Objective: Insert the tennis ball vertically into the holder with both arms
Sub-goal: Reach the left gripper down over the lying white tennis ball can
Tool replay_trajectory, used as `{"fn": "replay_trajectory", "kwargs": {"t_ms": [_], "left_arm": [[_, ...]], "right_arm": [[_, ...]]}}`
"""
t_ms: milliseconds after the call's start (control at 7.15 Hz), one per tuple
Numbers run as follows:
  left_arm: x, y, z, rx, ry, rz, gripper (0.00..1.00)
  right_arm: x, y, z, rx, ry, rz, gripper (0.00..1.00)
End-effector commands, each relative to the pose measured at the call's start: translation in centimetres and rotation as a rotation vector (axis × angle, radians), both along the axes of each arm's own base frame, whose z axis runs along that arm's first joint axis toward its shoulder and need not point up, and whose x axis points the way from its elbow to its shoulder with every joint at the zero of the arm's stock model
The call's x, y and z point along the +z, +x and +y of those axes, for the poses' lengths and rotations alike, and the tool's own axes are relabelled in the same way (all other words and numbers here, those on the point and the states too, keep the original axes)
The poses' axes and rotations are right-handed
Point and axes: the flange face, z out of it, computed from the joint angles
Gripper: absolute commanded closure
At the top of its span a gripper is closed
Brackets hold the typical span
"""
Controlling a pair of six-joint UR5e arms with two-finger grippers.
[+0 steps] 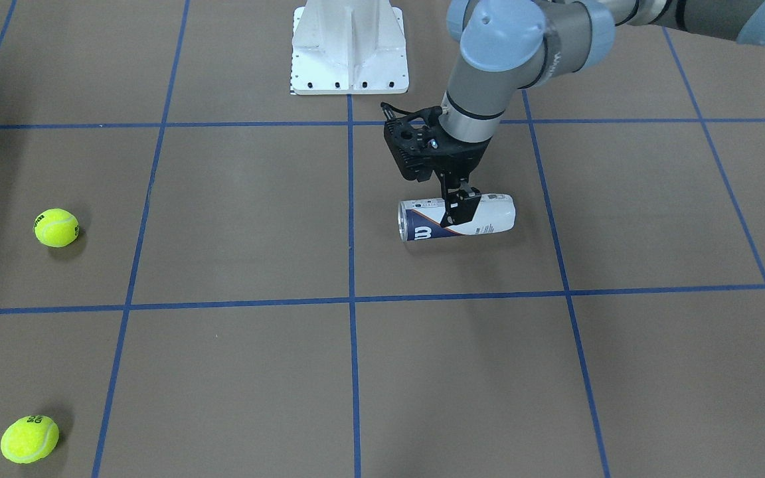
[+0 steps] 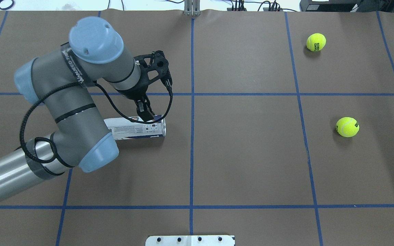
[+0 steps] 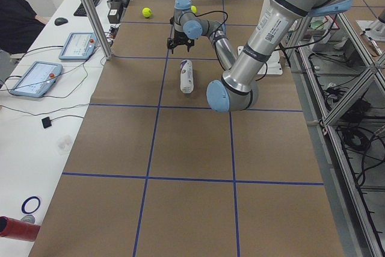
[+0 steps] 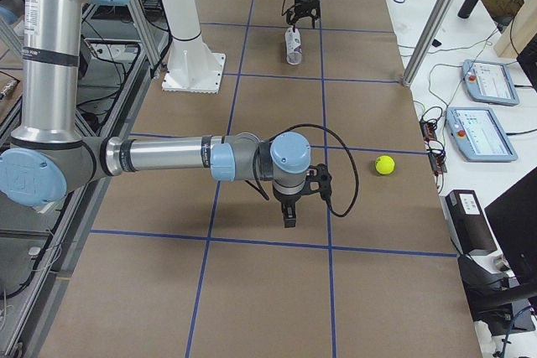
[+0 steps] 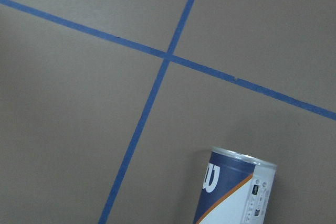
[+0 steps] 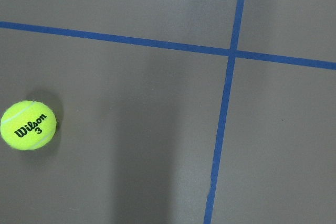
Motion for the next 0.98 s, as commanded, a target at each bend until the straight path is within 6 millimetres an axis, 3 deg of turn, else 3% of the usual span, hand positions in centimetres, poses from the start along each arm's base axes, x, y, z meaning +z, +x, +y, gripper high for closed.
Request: {"fn": "replay_trajectory", "kwargs": {"t_ms": [0,140,560,839], "left_arm": [[0.9,2.9,0.7,0.096,0.083,-0.044,0.01],[1.1,4.1,0.2,0.114,0.086,-0.061,0.01],[1.1,8.7,1.7,0.131,0.128,-0.076,0.01],[1.5,9.2,1.3,0.13,0.13,-0.08,0.01]], "right_arm": [[-0.3,0.0,-0.2,0.0,0.006,-0.002,0.0],[-0.2,0.0,-0.2,0.0,0.006,-0.002,0.0],[-0.2,0.0,-0.2,0.0,0.006,-0.002,0.0],[-0.2,0.0,-0.2,0.0,0.006,-0.002,0.0]]}}
